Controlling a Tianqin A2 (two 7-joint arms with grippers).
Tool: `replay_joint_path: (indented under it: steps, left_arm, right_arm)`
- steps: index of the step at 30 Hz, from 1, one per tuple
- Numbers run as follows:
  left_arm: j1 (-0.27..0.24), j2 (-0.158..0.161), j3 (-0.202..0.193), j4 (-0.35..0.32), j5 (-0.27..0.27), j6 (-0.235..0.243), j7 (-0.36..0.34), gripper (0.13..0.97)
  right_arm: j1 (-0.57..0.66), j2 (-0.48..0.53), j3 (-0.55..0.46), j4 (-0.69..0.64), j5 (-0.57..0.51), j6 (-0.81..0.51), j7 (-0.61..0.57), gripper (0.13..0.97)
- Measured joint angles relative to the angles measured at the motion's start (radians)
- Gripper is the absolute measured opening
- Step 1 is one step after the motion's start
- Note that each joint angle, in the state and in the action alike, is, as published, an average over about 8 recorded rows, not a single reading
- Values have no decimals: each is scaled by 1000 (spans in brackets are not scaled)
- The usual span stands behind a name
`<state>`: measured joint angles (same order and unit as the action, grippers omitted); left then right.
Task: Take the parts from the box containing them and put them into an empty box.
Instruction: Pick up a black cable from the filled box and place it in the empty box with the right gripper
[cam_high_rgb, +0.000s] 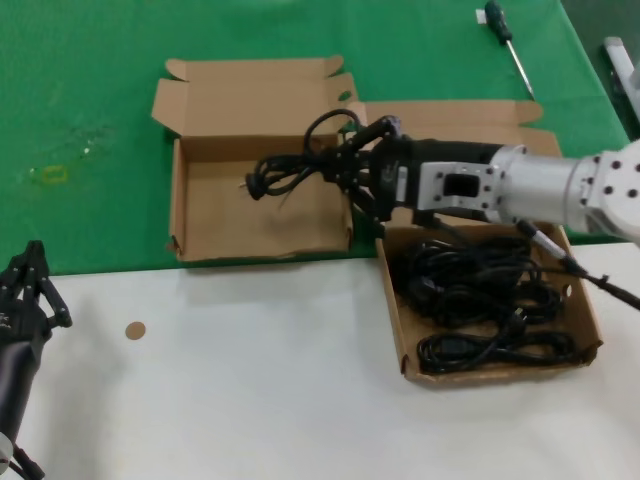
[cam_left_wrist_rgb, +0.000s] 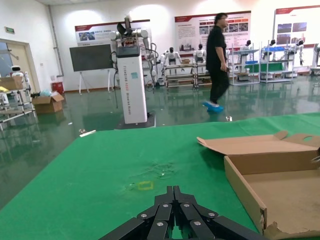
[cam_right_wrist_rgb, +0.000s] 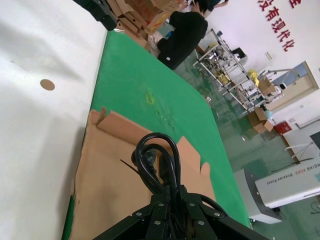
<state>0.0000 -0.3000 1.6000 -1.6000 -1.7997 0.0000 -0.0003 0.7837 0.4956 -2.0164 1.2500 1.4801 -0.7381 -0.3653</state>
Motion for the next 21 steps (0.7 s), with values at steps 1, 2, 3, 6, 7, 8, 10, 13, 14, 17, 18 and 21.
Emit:
replay_joint_path:
  steps: [1, 2, 3, 6, 7, 8, 10, 13, 14, 17, 18, 21]
  left_arm:
    - [0, 0, 0, 0, 0, 0, 0, 152]
    - [0, 0, 0, 0, 0, 0, 0, 152]
    - [0, 0, 0, 0, 0, 0, 0, 152]
    - [0, 0, 0, 0, 0, 0, 0, 152]
    - [0, 0, 0, 0, 0, 0, 0, 152]
    - [0, 0, 0, 0, 0, 0, 0, 152]
    - [0, 0, 0, 0, 0, 0, 0, 152]
    - [0, 0, 0, 0, 0, 0, 0, 152]
    - [0, 0, 0, 0, 0, 0, 0, 152]
    - [0, 0, 0, 0, 0, 0, 0, 152]
    - [0, 0, 0, 0, 0, 0, 0, 152]
    - [0, 0, 0, 0, 0, 0, 0, 152]
  right_arm:
    - [5, -10, -4, -9, -3, 3, -4, 170]
    - [9, -20, -9, -17, -5, 6, -7, 170]
    - [13, -29, -13, -25, -7, 9, -10, 170]
    - [24, -54, -24, -47, -12, 14, -19, 170]
    - [27, -62, -27, -54, -13, 15, -23, 170]
    - [31, -70, -30, -62, -14, 16, -26, 170]
    - [38, -85, -36, -79, -15, 19, -35, 170]
    - [50, -108, -43, -110, -15, 22, -51, 169]
    - [54, -115, -44, -123, -14, 24, -58, 169]
    - [69, -139, -47, -167, -9, 28, -84, 169]
    - [74, -147, -47, -184, -7, 30, -94, 169]
    - [91, -173, -44, -242, 2, 35, -130, 169]
